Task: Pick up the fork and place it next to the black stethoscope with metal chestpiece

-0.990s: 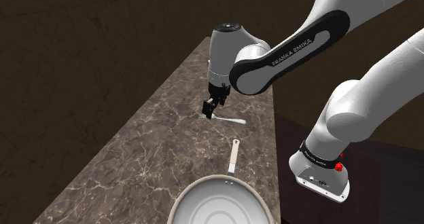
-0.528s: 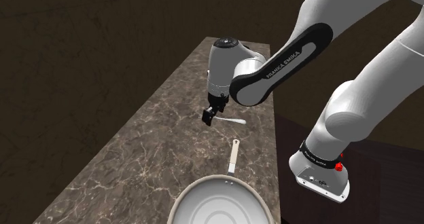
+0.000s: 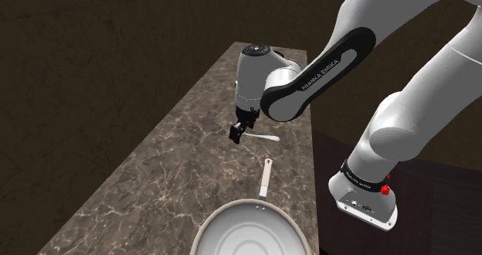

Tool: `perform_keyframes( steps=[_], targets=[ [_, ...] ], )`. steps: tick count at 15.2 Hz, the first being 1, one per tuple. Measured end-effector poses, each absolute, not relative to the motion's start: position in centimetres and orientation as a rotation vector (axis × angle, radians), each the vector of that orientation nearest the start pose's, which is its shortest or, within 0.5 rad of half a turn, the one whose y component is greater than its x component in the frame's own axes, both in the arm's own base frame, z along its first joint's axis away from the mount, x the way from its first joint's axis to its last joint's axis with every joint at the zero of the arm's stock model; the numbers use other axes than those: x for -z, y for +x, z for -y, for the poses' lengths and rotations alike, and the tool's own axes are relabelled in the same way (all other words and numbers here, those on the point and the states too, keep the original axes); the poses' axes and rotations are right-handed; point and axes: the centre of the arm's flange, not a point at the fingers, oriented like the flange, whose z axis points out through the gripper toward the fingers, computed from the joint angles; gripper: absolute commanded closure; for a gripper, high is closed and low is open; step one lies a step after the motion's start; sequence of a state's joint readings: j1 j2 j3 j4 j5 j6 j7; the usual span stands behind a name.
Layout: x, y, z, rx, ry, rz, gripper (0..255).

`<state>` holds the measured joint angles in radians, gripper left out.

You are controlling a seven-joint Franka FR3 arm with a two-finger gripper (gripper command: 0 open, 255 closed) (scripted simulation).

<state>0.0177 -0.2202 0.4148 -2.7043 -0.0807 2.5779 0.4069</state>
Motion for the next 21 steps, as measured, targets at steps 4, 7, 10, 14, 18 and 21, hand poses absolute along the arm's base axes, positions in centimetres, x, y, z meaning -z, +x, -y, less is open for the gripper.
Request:
perform_keyframes(
  steps=[4, 7, 10, 14, 18, 21],
  targets=[
    [-30.0, 37.3, -16.7, 0.195, -3.226, 0.140, 255],
    [-30.0, 37.3, -16.7, 0.195, -3.226, 0.140, 255],
    [-30.0, 37.3, -16.7, 0.195, -3.226, 0.140, 255],
    [-31.7, 37.4, -16.7, 0.196, -3.226, 0.140, 255],
    [-33.6, 37.3, -16.7, 0.196, -3.226, 0.140, 255],
    [-35.3, 37.3, -16.7, 0.196, -3.226, 0.140, 255]
  ],
)
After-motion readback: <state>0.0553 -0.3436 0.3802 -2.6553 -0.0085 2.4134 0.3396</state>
